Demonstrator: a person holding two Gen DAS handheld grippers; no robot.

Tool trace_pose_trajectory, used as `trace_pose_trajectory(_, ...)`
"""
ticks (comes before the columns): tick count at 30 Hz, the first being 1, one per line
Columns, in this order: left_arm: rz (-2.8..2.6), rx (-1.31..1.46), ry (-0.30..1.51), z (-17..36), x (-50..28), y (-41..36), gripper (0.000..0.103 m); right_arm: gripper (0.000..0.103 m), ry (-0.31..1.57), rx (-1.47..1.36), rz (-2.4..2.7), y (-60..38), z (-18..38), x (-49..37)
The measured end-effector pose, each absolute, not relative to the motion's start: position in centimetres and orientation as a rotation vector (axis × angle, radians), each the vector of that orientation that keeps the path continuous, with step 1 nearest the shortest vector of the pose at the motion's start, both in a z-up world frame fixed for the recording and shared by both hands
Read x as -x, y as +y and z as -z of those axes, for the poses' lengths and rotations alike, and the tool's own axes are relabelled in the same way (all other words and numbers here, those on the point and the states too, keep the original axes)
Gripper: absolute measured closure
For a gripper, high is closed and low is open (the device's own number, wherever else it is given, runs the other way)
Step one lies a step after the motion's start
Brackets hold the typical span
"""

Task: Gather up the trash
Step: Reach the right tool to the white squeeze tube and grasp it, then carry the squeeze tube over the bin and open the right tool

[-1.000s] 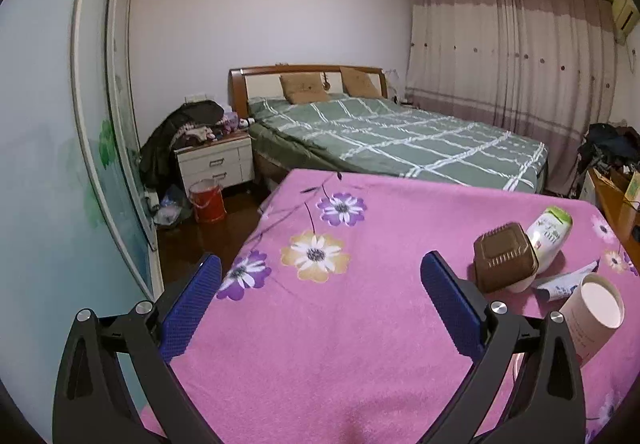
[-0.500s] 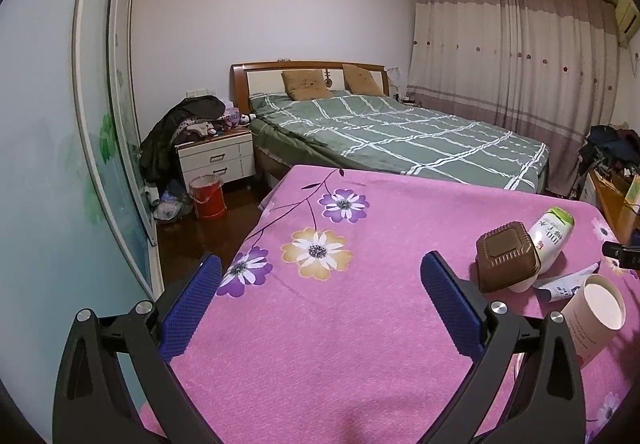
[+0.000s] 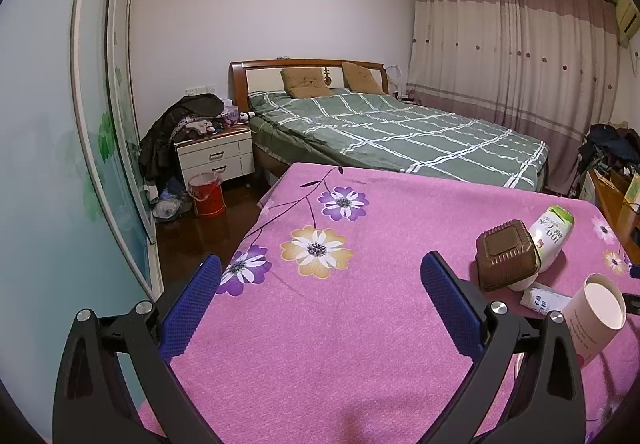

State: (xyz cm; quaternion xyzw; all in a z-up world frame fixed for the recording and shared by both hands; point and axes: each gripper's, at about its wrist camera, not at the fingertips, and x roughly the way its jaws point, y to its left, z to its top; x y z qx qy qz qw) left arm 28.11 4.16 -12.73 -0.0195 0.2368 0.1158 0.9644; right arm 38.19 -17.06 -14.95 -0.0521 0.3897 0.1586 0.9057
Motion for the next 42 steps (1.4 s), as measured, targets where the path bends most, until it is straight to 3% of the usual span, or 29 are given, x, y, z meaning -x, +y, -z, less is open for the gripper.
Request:
trace_pose_trajectory(4,-0.235,0.044,0.475,12.8,-28.0,4.2,0.005,0.008,0.763,0.042,-0.446,-16.4,13.8,-36.1)
trace_pose_trajectory(11,-0.236,0.037,0.475,12.8,-27.8,4.0,0.005,0.045,0.852,0.147,-0.511,-13.2,15.8,-36.5)
trace_pose_trajectory(20,-0.235,0.038,0.480,12.8,-27.8,4.0,0.005,0.047,0.847,0.197,-0.527,-9.8,16.8,-38.4)
trace_pose_trajectory(22,-0.235,0.038,0.481,12.8,-27.8,4.1,0.005,0.052,0.861,0.196,-0.534,-9.4,17.1,-38.8)
trace_pose_trajectory(24,-0.235,0.040,0.482,12.7,-27.9,4.1,0.005,0.069,0.879,0.205,-0.533,-9.2,17.6,-39.0)
trace_pose_trajectory(28,-0.234,0.038,0.482,12.8,-27.8,4.0,0.005,0.077,0.877,0.175,-0.521,-9.4,17.3,-39.0)
trace_pose_trajectory(42,-0.233,0.038,0.484,12.9,-27.9,3.9,0.005,0.078,0.833,0.021,-0.423,-14.0,15.4,-33.2)
